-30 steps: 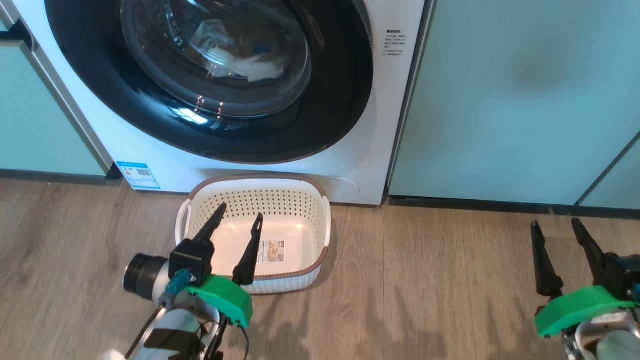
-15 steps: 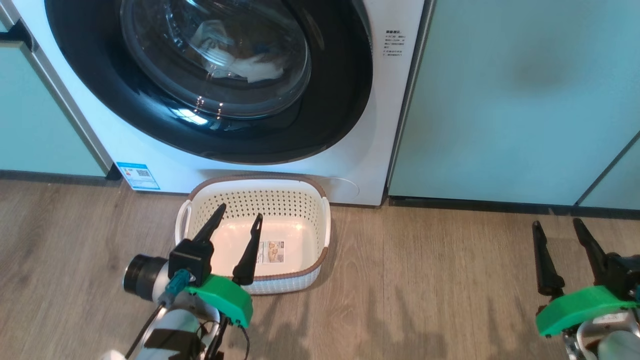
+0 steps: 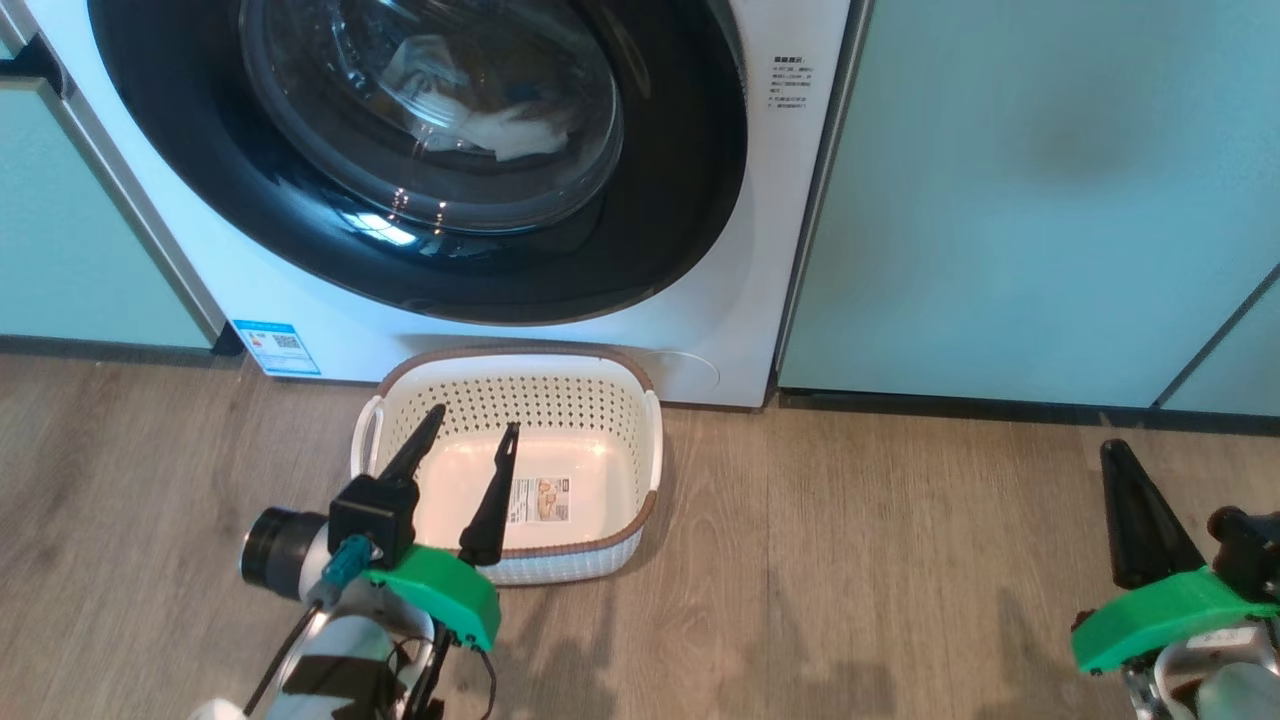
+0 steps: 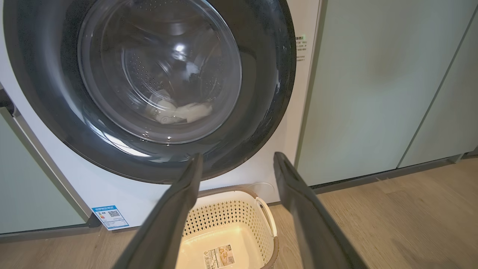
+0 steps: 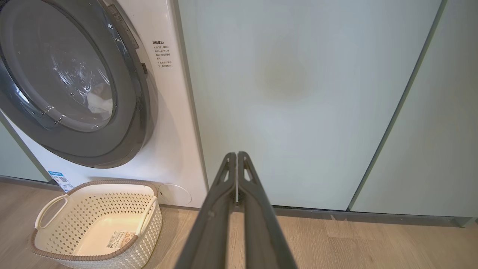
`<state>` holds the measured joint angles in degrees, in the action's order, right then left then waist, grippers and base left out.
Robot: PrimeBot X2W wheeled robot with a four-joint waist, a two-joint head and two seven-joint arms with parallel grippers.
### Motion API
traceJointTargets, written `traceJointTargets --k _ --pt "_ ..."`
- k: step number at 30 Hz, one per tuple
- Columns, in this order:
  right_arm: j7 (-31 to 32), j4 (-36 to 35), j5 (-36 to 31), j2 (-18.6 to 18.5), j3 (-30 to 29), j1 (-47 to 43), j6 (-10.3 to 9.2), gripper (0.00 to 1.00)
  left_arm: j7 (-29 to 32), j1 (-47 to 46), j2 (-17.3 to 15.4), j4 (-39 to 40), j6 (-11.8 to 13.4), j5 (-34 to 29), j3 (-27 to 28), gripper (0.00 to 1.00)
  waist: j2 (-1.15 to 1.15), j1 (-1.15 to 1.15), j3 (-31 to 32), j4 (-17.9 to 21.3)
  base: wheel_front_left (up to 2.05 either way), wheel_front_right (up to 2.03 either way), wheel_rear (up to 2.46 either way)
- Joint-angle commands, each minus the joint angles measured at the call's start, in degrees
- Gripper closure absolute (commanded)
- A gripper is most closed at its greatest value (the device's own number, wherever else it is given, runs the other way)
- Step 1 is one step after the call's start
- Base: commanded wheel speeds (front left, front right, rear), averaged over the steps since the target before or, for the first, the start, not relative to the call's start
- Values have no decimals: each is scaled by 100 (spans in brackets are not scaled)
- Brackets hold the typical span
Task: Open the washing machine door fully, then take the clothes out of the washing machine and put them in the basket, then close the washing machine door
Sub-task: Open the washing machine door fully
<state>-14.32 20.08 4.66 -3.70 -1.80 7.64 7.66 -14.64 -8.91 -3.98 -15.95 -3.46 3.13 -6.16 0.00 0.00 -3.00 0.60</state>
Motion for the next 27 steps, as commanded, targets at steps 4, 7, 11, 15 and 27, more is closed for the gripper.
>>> traceJointTargets --k 4,7,11,15,27 --pt "-68 -34 210 -185 207 310 -17 100 -36 -336 -12 173 -33 36 217 0 0 0 -23 -13 0 0 0" --pt "-68 65 430 -213 219 384 -17 100 -36 -352 -2 195 -47 31 217 0 0 0 -54 -26 0 0 0" --pt "-67 361 1708 -87 71 591 -17 100 -36 -404 16 236 -72 56 216 0 0 0 -128 -63 0 0 0" --pt "155 549 3280 -77 4 896 -17 100 -36 -492 34 272 -98 67 189 0 0 0 -225 -121 0 0 0" --pt "1311 634 6753 -215 -336 1815 -17 100 -36 -763 77 388 -125 83 87 0 0 0 -593 -296 0 0 0"
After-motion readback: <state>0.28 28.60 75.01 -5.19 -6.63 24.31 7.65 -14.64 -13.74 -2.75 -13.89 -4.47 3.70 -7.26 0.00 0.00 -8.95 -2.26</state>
